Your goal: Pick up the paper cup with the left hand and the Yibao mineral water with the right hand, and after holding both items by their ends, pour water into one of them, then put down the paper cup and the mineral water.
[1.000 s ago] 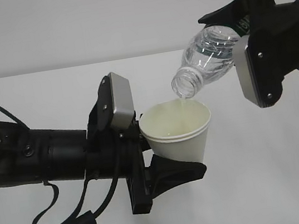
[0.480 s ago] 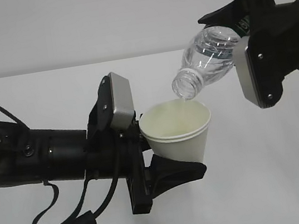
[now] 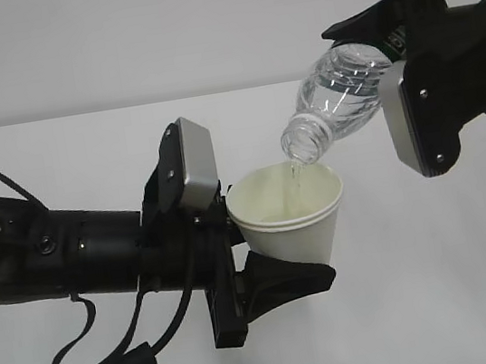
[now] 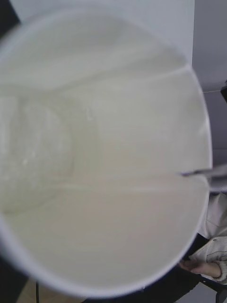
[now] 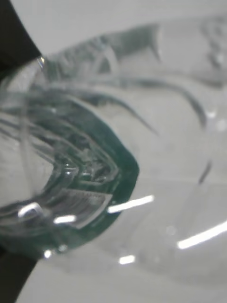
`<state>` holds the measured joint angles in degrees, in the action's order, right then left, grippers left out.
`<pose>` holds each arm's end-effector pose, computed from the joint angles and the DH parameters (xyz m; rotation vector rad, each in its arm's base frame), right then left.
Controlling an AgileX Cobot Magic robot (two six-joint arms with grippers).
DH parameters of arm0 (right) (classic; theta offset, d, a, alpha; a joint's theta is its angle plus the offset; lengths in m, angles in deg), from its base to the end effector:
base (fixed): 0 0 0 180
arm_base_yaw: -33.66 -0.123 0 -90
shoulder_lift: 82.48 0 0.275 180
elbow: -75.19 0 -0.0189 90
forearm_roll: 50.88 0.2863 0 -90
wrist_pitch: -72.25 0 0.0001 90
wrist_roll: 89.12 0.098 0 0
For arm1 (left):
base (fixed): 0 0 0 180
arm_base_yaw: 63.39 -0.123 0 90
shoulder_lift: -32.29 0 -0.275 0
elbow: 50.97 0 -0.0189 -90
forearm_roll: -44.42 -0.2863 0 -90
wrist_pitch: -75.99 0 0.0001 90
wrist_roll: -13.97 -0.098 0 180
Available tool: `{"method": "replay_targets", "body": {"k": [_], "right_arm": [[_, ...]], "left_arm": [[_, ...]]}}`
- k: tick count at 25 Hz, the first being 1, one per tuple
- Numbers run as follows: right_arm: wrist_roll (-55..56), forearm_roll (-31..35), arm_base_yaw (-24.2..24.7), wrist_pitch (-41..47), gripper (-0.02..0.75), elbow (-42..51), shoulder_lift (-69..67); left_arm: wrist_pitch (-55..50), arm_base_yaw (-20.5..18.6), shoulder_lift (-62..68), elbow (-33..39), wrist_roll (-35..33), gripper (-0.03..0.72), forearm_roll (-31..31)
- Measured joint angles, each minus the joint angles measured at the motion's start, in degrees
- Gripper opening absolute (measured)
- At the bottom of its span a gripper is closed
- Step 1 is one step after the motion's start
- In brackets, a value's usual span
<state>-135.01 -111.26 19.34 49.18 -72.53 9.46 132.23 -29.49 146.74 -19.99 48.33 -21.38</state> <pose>0.3161 0.1151 0.2403 -1.7806 0.7758 -0.7410 0.2493 -0.2570 0.1223 1.3206 1.4710 -1.0442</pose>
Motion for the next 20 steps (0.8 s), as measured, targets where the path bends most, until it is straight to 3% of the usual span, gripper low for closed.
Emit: {"method": "replay_targets", "body": {"k": [20], "right_arm": [[0.32, 0.00, 0.00, 0.00, 0.434, 0.00, 0.00]], "left_arm": [[-0.10, 0.00, 0.00, 0.00, 0.00, 0.448, 0.00]]}}
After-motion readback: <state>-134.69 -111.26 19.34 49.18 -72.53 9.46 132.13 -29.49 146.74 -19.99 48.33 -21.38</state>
